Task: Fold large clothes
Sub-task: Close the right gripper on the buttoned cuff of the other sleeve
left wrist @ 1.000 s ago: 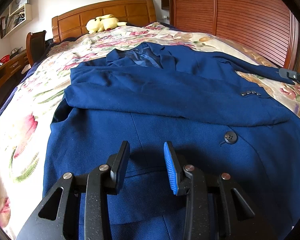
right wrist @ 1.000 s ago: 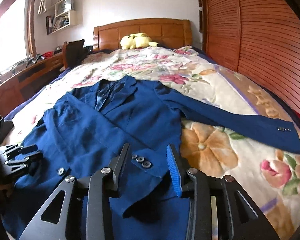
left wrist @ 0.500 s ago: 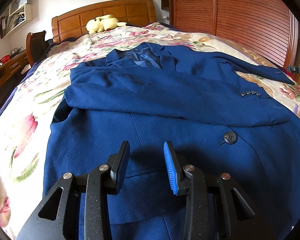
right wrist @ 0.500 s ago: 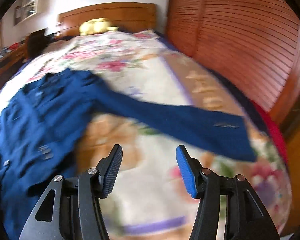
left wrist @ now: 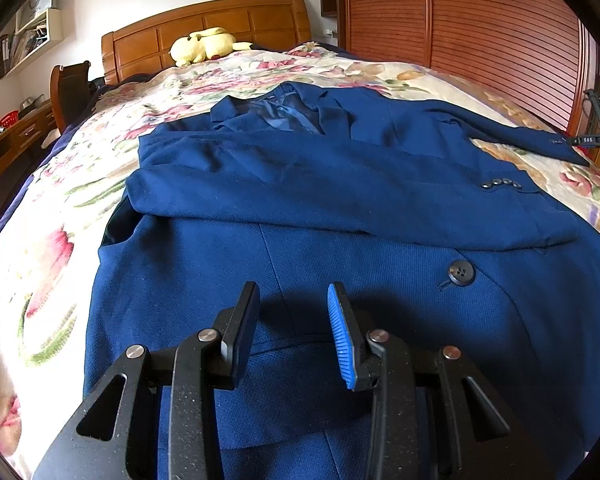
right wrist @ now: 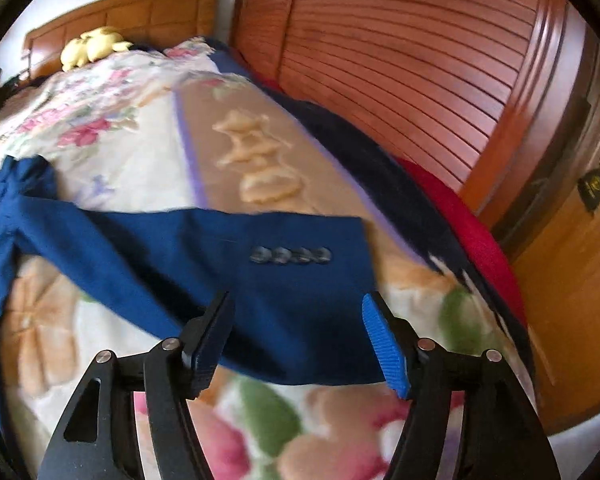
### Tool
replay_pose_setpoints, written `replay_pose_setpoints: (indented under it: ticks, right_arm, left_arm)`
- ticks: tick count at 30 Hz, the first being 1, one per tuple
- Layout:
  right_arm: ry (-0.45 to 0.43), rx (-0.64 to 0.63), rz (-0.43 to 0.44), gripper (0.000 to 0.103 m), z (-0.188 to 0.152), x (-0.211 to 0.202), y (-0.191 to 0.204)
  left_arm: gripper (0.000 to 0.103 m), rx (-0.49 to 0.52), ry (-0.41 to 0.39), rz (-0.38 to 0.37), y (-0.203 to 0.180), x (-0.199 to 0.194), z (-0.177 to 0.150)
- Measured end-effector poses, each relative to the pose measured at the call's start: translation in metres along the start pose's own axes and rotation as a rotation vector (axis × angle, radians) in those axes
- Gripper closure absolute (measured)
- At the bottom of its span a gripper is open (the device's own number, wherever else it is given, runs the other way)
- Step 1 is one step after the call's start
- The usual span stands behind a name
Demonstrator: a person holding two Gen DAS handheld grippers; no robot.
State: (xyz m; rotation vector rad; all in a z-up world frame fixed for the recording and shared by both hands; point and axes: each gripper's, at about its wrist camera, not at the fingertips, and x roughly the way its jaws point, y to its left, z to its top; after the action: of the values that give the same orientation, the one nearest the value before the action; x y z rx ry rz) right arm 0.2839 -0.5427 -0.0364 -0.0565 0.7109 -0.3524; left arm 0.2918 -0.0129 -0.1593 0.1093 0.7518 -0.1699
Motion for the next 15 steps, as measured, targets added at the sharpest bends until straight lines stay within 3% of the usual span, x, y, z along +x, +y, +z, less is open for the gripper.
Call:
replay_pose_setpoints:
  ticks: [5, 11, 15]
  right_arm:
    - [0.052, 0.025, -0.043, 0.032, -0.001, 0.025, -0.008]
    - [0.118, 0.101, 0.014, 0.02, -0.006, 0.048, -0.017]
    - [0.117, 0.088, 0.026, 0.014, -0.005, 0.053, -0.012]
  left_arm:
    - [0.067, 0.0, 0.0, 0.0, 0.0, 0.0, 0.0]
    - [0.067, 0.0, 0.0, 0.001, 0.0, 0.0, 0.0]
    - [0.067, 0.0, 0.0, 0.0, 0.0, 0.0, 0.0]
